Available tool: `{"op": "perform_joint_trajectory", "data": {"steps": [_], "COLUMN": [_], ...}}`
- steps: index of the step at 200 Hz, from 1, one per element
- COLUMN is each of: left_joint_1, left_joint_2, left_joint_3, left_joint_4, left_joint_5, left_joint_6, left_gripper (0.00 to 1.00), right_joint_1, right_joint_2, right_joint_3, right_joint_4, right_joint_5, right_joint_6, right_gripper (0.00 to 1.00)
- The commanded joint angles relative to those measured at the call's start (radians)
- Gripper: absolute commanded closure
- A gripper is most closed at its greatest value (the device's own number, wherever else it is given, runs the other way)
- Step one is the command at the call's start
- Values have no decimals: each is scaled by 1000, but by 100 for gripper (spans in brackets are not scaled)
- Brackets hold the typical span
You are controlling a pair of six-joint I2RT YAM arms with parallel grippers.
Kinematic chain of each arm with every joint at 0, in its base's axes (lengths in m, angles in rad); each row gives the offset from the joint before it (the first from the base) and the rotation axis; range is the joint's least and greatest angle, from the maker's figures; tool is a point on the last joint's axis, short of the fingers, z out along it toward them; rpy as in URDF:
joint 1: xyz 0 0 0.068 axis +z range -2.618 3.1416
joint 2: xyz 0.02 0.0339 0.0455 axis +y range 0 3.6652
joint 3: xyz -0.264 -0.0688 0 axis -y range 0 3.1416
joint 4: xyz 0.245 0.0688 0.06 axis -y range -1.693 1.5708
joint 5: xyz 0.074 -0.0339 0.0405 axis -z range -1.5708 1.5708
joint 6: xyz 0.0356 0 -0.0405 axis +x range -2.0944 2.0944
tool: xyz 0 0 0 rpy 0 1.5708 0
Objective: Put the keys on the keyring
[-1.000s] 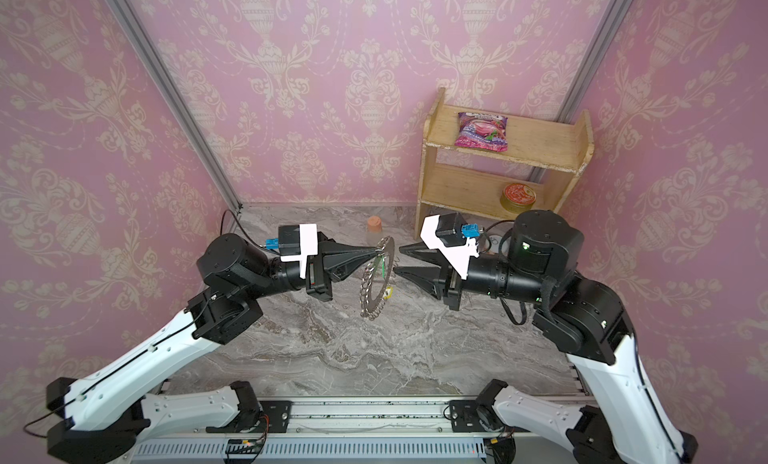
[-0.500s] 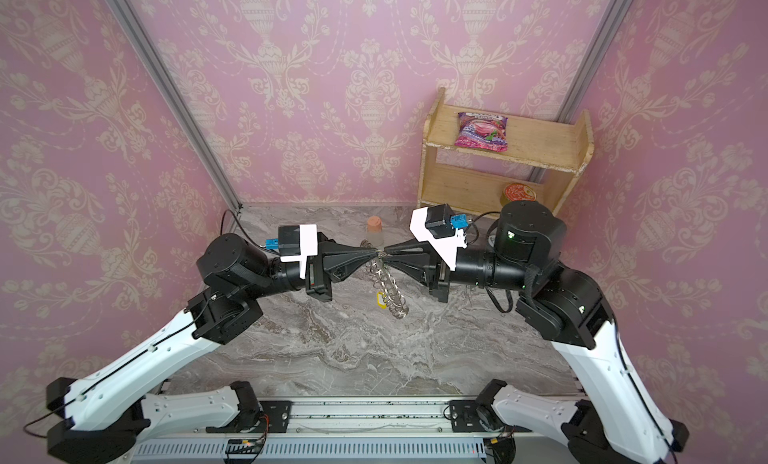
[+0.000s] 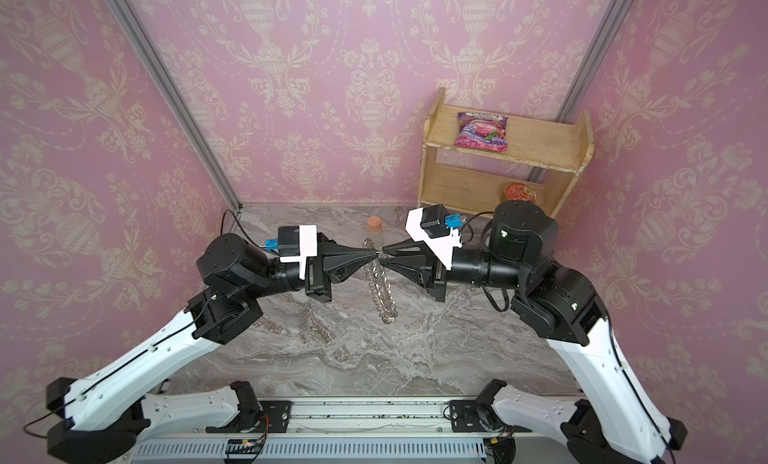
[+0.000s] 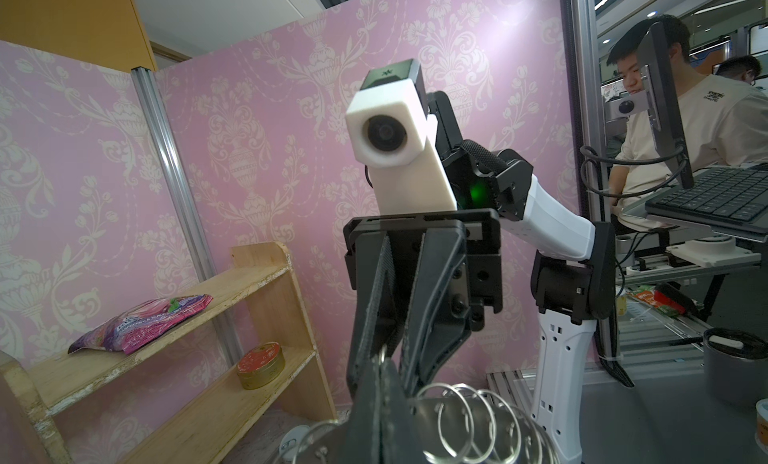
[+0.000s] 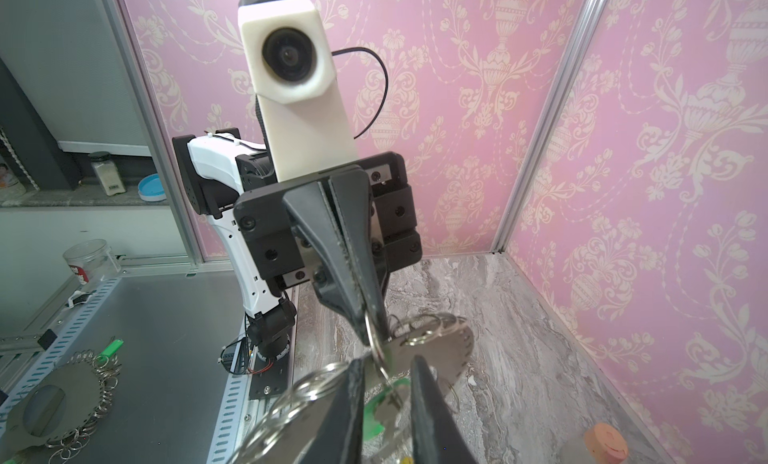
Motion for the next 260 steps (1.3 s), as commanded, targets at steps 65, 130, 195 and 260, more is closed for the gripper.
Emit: {"op": "perform_joint_trajectory", "data": {"steps": [65, 130, 195, 260], "left_joint_1": [5, 5, 5, 5], "left_joint_2": [-13, -15, -17, -21], "left_joint_3": [30, 28, 28, 27], "left_joint_4": [61, 60, 59, 9], "left_joint_5": [23, 26, 28, -2], "left_joint_6": [-38, -44, -44, -36], "left_gripper": [100, 100, 100, 100], "right_joint_1": [-2, -2, -2, -3], "right_joint_2": [-5, -6, -2, -4], "right_joint_3": [-22, -26, -29, -15], "right_joint_4": [36, 59, 72, 32], "right_joint_5": [-26, -37, -45, -26], "right_joint_6": [35, 54, 61, 35], "right_gripper": [88, 89, 98, 100]}}
